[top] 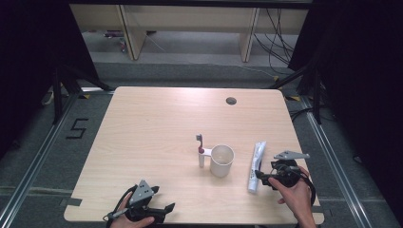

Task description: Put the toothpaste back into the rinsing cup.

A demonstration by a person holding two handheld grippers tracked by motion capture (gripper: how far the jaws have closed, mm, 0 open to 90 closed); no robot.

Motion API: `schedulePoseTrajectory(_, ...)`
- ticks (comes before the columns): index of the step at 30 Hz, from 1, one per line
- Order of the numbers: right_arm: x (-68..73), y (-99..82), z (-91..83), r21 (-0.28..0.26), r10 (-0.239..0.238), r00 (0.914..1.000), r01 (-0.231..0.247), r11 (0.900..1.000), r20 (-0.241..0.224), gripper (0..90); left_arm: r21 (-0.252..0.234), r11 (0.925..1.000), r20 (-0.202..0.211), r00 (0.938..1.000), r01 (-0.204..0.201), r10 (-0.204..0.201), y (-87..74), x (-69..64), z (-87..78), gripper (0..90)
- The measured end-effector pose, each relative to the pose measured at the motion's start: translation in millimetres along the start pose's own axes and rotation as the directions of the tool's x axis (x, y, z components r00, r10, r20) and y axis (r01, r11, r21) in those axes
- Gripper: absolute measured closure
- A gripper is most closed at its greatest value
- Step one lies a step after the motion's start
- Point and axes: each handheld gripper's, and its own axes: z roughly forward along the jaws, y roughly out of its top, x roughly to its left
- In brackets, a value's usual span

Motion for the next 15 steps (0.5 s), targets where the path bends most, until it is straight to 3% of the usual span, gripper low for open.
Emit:
schedulePoseTrajectory(6,-3.0,12.1,16.1,0.025,0.007,0.9999,-0.007,0.9997,0.016,26.7,0.004,1.0,-0.002,1.0,-0.004,0.004,0.2,-0.2,-1.0,15.1)
schedulePoseTrajectory(7,-1.2,14.3,17.9,0.042,0.039,0.9992,-0.04,0.9983,0.01,26.7,0.002,1.0,-0.003,1.0,-0.001,0.001,0.5,-0.4,-0.7,15.1)
schedulePoseTrajectory(12,-1.3,25.0,31.6,0.072,0.019,0.9985,-0.023,0.9971,0.052,26.6,0.002,1.0,0.004,1.0,-0.007,0.007,0.2,-2.0,0.6,15.1)
schedulePoseTrajectory(15,-3.4,27.5,38.1,0.095,0.024,0.999,-0.027,0.9951,0.037,25.8,-0.001,1.0,0.002,1.0,-0.008,0.008,0.3,-1.1,0.7,15.1)
